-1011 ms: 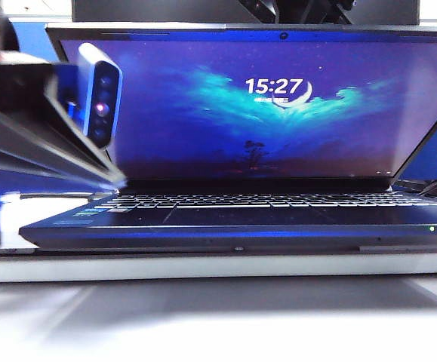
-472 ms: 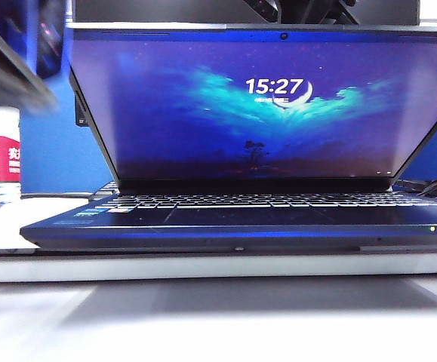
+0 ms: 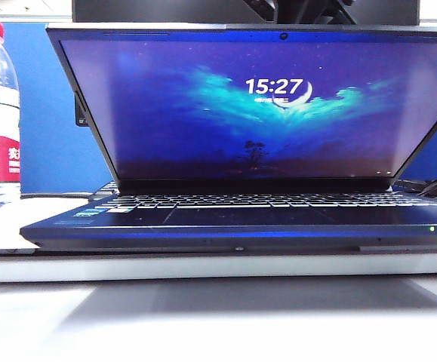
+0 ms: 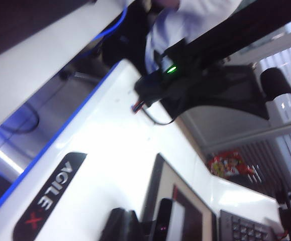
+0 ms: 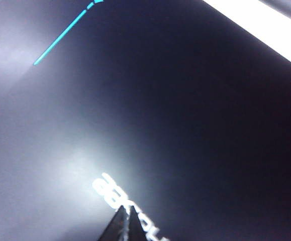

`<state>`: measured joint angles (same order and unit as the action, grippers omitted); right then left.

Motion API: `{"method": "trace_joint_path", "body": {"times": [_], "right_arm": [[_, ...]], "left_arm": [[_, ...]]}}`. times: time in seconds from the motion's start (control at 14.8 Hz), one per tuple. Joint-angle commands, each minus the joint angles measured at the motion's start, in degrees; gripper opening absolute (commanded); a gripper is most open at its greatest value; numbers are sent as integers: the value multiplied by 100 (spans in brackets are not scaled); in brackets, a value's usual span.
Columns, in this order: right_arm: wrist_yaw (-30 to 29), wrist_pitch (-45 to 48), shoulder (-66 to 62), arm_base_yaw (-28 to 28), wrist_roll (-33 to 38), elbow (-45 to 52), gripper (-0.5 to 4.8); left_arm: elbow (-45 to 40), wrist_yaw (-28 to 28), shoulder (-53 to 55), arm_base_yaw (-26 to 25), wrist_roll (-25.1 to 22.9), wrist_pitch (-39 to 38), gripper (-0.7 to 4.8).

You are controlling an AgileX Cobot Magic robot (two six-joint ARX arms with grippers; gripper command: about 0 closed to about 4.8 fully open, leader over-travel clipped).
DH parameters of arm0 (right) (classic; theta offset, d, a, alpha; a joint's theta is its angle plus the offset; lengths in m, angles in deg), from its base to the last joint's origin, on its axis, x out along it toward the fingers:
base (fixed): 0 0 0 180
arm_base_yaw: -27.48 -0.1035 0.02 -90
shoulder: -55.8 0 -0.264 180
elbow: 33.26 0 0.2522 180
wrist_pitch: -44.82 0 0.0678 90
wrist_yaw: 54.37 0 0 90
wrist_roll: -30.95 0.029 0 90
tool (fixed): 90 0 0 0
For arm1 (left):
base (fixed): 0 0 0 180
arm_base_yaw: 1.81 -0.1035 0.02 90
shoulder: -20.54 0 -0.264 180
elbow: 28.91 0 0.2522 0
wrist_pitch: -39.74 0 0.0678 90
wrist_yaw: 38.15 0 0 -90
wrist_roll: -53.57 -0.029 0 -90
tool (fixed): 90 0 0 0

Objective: Close the lid of the black laptop.

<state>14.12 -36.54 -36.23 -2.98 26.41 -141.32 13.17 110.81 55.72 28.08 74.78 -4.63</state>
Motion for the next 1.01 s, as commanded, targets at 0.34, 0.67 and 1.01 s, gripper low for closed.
{"method": "trace_joint_path", "body": {"times": [0.34, 0.67, 1.01], "right_arm": [[103, -208, 33, -435, 4, -13, -6], [382, -546, 35, -684, 2, -11, -6], [852, -802, 33, -898, 31, -11, -6]], "left_arm": [[17, -627, -1353, -2, 1912, 2020, -4], [22, -1016, -1355, -4, 2457, 3292, -4], [173, -1725, -1121, -4, 2308, 3289, -4]]}}
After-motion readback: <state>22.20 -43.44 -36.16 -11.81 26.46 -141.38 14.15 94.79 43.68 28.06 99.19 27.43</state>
